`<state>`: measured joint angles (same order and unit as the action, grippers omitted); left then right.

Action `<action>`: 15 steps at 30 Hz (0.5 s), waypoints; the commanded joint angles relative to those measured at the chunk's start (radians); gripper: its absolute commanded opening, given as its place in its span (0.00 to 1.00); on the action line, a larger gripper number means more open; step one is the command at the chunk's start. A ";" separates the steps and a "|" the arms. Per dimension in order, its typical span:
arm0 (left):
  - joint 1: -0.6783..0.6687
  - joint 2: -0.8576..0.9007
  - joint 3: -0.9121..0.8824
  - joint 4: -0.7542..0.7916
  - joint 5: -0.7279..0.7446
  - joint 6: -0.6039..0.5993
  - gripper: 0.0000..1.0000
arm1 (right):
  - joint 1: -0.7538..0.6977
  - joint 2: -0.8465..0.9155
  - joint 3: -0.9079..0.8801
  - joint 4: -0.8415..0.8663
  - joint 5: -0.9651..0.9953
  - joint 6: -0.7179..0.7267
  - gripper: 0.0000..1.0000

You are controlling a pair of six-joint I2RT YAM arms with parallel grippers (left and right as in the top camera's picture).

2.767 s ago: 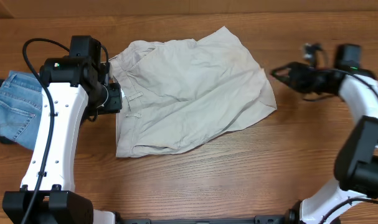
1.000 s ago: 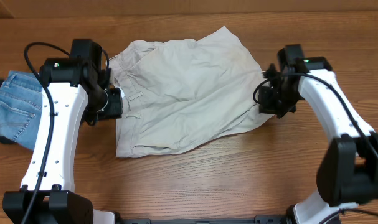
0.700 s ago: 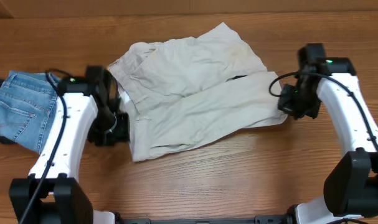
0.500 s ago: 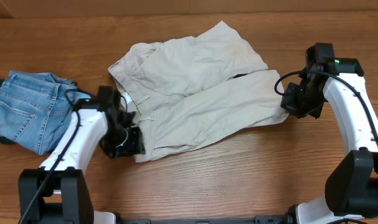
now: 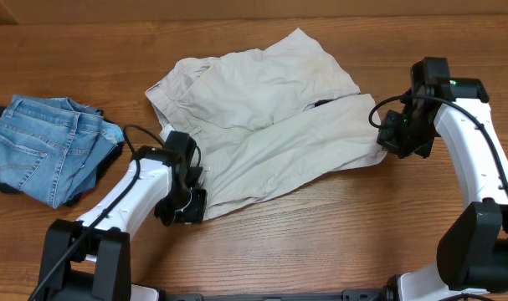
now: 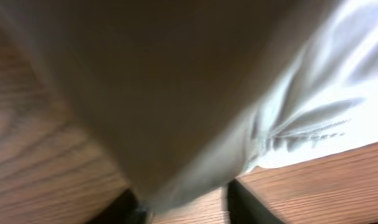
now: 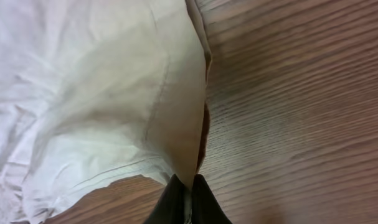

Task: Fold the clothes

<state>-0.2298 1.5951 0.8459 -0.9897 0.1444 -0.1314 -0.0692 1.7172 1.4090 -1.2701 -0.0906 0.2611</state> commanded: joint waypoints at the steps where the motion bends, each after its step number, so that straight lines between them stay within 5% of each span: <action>1: -0.008 -0.010 -0.043 0.042 -0.013 -0.026 0.18 | 0.000 -0.022 0.021 0.009 -0.001 0.000 0.04; 3: -0.007 -0.010 -0.016 0.075 0.026 -0.027 0.04 | 0.000 -0.022 0.021 0.012 -0.001 0.000 0.04; 7: -0.006 -0.055 0.224 -0.104 0.111 -0.026 0.04 | -0.004 -0.034 0.032 0.008 -0.001 0.000 0.04; 15: 0.084 -0.247 0.978 -0.521 -0.132 -0.129 0.04 | -0.031 -0.331 0.192 0.013 0.045 0.000 0.04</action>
<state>-0.1852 1.4162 1.6016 -1.4601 0.1120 -0.2115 -0.0940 1.5379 1.5051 -1.2911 -0.0689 0.2611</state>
